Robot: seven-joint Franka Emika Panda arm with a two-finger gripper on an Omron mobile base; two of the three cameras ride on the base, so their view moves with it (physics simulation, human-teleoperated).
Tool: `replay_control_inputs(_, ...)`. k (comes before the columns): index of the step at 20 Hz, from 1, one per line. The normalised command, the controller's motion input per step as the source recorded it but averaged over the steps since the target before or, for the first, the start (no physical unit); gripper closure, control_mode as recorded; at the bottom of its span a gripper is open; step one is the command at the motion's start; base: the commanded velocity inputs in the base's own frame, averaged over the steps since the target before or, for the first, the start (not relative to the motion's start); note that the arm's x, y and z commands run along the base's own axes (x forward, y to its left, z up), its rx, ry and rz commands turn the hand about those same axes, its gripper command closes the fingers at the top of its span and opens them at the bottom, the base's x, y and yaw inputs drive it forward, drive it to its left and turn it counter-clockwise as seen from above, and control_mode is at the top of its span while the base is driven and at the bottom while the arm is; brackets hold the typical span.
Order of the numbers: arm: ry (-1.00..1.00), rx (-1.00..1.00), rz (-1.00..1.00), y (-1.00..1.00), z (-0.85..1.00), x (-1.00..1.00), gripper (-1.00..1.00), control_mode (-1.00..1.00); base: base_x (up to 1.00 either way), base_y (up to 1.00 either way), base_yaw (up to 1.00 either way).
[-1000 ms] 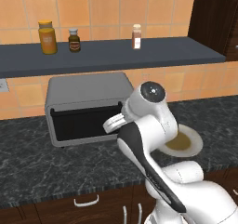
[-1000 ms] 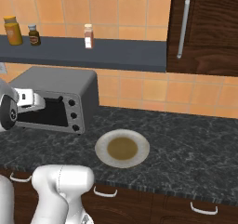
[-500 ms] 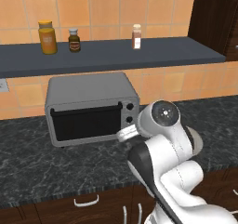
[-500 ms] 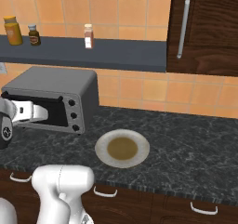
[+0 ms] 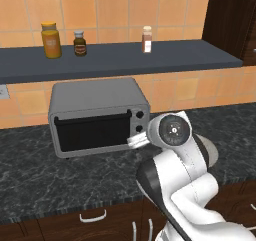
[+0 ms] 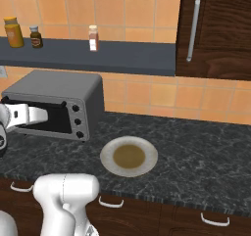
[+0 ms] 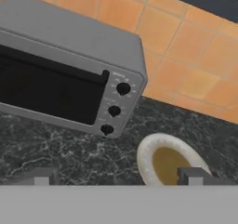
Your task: Pick up the kebab skewer and baguette bread, and place them inside the toaster oven. Close the toaster oven door and start by setting the timer.
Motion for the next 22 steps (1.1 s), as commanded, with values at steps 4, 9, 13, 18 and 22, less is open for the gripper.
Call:
replay_control_inputs(4,0.0,-0.23,0.05,-0.15,-0.13,0.01,-1.0,-1.0,0.0,0.0,0.0)
replay_control_inputs(9,0.18,-0.4,0.34,-0.23,-0.3,0.05,-1.0,-1.0,0.0,0.0,0.0)
replay_control_inputs(13,0.39,-0.57,0.43,-0.01,-0.27,0.24,-1.0,-1.0,0.0,0.0,0.0)
replay_control_inputs(18,0.39,-0.74,0.48,0.05,-0.47,0.13,-1.0,-1.0,0.0,0.0,0.0)
replay_control_inputs(22,0.28,-0.69,0.44,0.0,-0.14,0.21,-1.0,-1.0,0.0,0.0,0.0)
